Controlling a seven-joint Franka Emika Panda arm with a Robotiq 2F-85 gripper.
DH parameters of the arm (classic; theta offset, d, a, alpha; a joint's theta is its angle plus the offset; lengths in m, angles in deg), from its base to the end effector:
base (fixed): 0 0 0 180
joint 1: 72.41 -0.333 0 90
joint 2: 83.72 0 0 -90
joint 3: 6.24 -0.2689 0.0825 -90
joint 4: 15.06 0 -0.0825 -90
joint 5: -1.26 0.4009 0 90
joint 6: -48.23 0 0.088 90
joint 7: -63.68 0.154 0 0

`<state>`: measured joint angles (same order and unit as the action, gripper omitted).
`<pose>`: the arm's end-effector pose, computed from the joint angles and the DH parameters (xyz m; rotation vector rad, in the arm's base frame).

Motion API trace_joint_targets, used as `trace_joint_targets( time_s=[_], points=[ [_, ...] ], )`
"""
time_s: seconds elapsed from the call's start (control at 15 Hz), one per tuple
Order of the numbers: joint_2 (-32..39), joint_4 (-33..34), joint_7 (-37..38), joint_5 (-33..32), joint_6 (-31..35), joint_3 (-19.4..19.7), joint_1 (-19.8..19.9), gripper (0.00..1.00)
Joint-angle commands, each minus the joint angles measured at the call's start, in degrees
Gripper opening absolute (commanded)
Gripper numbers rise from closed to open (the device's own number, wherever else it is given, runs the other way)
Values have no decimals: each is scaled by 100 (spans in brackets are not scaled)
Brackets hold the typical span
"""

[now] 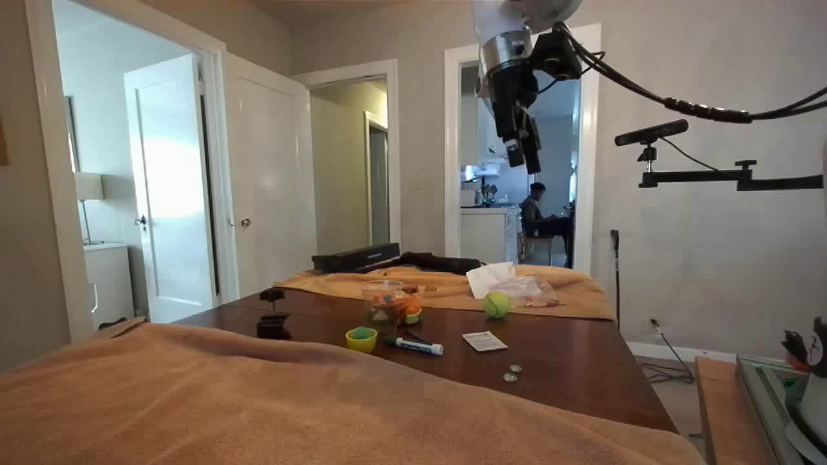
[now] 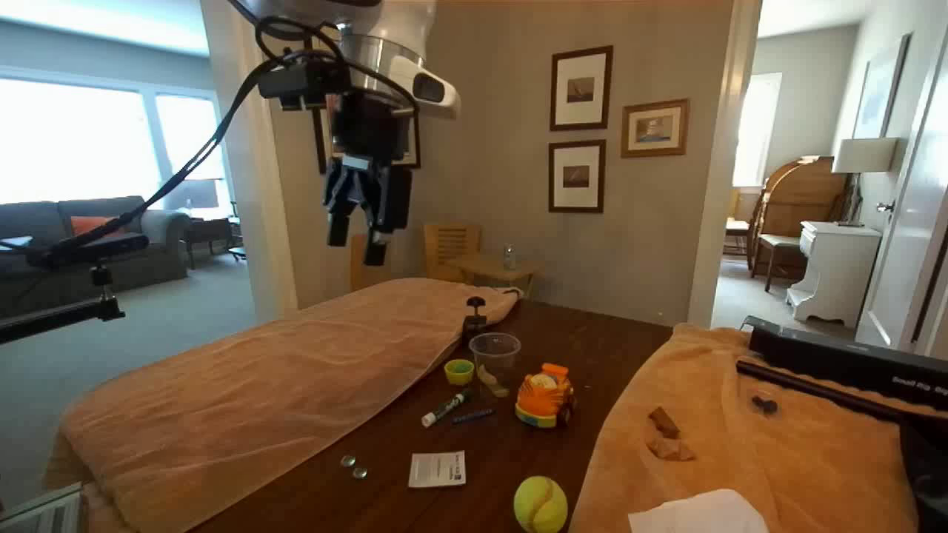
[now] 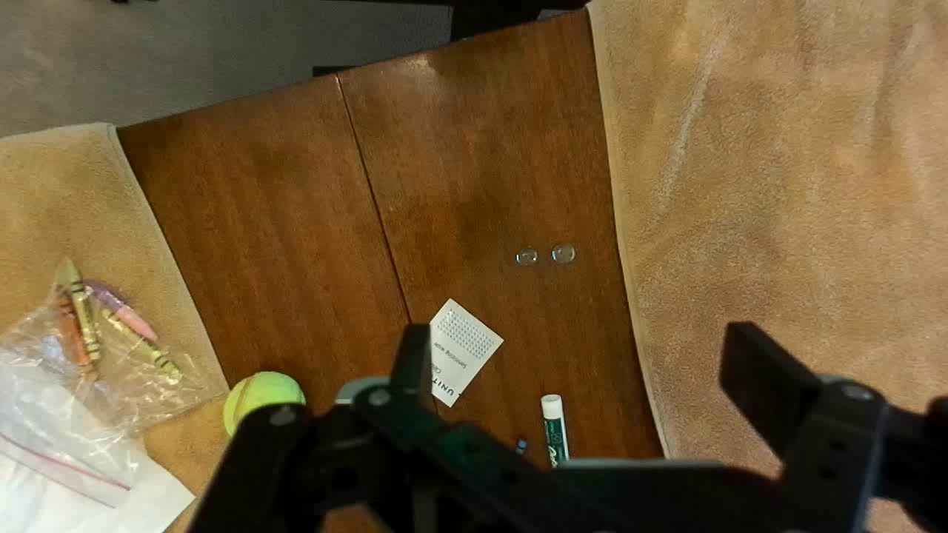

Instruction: Move the ball to the left

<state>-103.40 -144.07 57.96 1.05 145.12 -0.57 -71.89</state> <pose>0.4430 -0.0479 0.3890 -3.0724 -0.0031 0.3309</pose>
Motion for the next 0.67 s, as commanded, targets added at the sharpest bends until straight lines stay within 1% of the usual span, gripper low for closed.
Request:
trace_joint_targets(
  time_s=[0.0,0.27,0.6],
  points=[
    [5,9,-20,19,-10,-63,72,100],
    [5,9,-20,19,-10,-63,72,100],
    [29,-293,0,-71,782,85,284,100]
  ],
)
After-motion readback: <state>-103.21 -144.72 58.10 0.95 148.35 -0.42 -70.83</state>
